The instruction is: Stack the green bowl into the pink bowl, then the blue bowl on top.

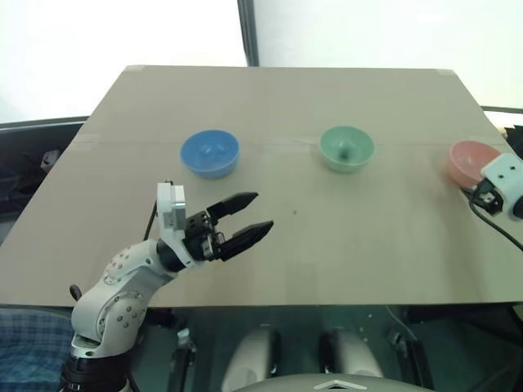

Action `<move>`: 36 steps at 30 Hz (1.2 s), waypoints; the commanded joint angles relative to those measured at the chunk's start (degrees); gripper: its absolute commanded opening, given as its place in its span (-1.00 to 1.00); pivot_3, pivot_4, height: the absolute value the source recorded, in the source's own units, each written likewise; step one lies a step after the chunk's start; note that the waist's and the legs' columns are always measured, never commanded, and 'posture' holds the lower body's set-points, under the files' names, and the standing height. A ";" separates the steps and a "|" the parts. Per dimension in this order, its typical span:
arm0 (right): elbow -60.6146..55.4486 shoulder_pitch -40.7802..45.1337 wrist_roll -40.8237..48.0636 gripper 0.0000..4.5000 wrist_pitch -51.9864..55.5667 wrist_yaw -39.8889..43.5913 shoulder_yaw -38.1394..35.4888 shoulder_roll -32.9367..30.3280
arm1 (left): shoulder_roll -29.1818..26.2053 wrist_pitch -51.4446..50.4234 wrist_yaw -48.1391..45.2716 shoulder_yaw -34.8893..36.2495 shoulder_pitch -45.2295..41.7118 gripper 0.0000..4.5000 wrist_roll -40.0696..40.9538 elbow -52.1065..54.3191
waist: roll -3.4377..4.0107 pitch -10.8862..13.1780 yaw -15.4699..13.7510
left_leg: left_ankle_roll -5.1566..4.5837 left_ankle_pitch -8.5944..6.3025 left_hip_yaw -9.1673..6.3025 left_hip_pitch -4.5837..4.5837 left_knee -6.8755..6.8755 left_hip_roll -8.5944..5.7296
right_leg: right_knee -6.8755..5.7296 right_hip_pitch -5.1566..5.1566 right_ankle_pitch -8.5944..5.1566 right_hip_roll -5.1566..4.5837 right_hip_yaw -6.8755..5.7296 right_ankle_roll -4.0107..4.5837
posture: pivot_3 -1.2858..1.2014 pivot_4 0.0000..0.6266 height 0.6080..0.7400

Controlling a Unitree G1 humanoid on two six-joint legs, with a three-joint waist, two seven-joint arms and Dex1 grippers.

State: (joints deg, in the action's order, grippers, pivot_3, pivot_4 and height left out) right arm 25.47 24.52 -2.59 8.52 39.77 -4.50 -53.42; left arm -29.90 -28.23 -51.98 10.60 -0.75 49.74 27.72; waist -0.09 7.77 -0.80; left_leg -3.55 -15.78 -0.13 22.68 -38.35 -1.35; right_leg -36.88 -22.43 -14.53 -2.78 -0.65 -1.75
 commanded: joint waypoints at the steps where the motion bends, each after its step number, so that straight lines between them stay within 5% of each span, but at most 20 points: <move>1: 8.14 6.42 -3.04 0.26 -3.42 0.79 2.51 -0.73 | -0.38 1.07 -1.06 -0.67 -0.14 0.82 -0.07 0.66 | 0.00 0.00 0.06 | 0.00 0.00 0.01 0.00 0.00 0.00 | 0.00 0.00 0.00 0.00 0.00 0.00 | 0.03 -0.52 1.00; 10: 31.80 21.21 -10.19 0.26 -11.20 1.44 10.63 1.84 | 0.43 2.26 -1.07 -1.88 -0.53 0.82 -1.00 0.28 | 0.01 0.01 0.19 | 0.01 0.00 0.03 0.00 0.01 0.01 | 0.03 0.00 0.00 0.01 0.02 0.01 | 0.03 -0.52 1.00; 15: 37.35 24.88 -12.73 -0.38 -13.86 2.67 13.45 2.48 | 0.54 2.92 -1.11 -2.01 -0.07 0.82 -1.47 0.13 | 0.03 0.02 0.27 | 0.01 0.00 0.03 0.02 0.00 0.00 | 0.06 -0.01 0.00 -0.01 0.03 0.00 | 0.03 -0.52 1.00; 18: 39.21 26.38 -13.31 -0.98 -14.89 2.54 13.82 2.73 | 0.73 3.27 -0.92 -1.98 0.35 0.82 -1.55 0.21 | 0.03 0.02 0.30 | 0.01 0.01 0.02 0.02 0.00 0.01 | 0.05 -0.01 0.00 -0.01 0.02 0.00 | 0.03 -0.52 1.00; 25: 39.67 27.00 -13.91 -0.98 -17.57 3.51 14.46 2.72 | 1.11 3.92 -0.52 -2.15 1.50 0.82 -1.61 0.64 | 0.06 0.04 0.36 | 0.01 0.01 0.02 0.02 0.00 0.01 | 0.05 -0.01 0.01 -0.02 0.03 0.00 | 0.03 -0.52 1.00; 29: 28.21 22.81 -11.47 -0.98 -20.20 13.64 15.33 2.71 | 0.59 4.10 -1.31 -1.32 1.71 0.82 -1.32 -0.09 | 0.08 0.05 0.69 | 0.02 0.00 0.02 0.01 0.00 0.01 | 0.05 -0.01 0.01 -0.02 0.03 0.00 | 0.03 -0.52 1.00; 36: -25.48 6.59 -1.52 -0.98 7.69 26.52 15.86 4.18 | -1.29 5.21 -3.45 -0.55 2.86 0.82 -2.97 -2.08 | 0.14 0.06 0.87 | -0.02 -0.03 -0.06 0.07 0.04 0.08 | 0.03 -0.08 0.02 -0.04 0.00 -0.01 | 0.03 -0.52 1.00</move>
State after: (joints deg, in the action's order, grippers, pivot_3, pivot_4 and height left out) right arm 10.76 31.94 -5.96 10.46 65.40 10.91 -49.78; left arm -30.16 -24.52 -54.06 8.93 1.64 47.73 26.03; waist 0.06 7.83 0.07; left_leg -3.66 -15.87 -0.22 22.75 -38.31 -1.27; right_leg -36.85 -22.52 -14.52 -2.83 -0.66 -1.76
